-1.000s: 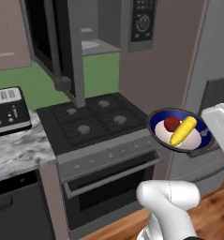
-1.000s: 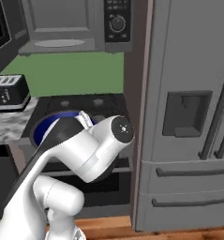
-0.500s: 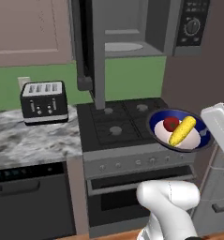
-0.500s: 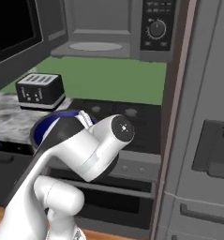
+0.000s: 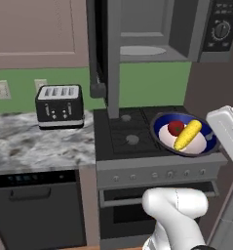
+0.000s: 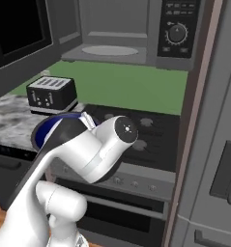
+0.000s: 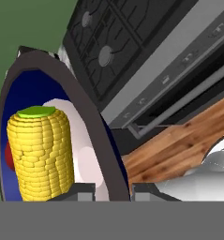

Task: Place the bowl containing the corn and tomato in the microwave. Close the microwave door and press the start button to microwave the meal.

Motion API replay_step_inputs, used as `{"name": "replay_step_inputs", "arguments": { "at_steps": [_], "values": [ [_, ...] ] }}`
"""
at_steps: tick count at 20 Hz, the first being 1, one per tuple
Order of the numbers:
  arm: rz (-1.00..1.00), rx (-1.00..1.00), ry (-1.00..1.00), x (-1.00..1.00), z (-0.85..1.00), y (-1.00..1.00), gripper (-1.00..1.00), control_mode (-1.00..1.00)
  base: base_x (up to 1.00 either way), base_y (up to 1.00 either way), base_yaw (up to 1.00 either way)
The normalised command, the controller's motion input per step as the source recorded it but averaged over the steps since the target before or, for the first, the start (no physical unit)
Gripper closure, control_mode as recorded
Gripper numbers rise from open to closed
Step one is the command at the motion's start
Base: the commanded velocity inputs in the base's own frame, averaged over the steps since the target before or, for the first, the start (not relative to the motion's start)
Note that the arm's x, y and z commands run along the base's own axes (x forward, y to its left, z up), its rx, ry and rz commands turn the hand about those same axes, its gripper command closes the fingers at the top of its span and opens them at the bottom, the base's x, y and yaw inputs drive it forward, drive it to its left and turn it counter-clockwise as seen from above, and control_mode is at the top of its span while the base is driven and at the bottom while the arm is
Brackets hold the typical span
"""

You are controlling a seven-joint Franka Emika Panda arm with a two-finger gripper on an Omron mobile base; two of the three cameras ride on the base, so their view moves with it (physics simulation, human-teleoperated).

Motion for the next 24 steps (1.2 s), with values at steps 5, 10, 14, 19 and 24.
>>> {"name": "replay_step_inputs", "arguments": {
  "at_steps": [5, 10, 14, 19, 24],
  "values": [
    [0.0, 0.0, 0.0, 0.0, 0.0, 0.0, 1.0, 1.0, 0.24, 0.0, 0.0],
    [0.0, 0.0, 0.0, 0.0, 0.0, 0.0, 1.0, 1.0, 0.44, 0.01, 0.0],
    [0.0, 0.0, 0.0, 0.0, 0.0, 0.0, 1.0, 1.0, 0.54, 0.0, 0.0],
    [0.0, 0.0, 0.0, 0.0, 0.0, 0.0, 1.0, 1.0, 0.27, 0.0, 0.0],
    [0.0, -0.01, 0.0, 0.0, 0.0, 0.01, 1.0, -1.0, 0.0, 0.0, 0.0]
  ]
}}
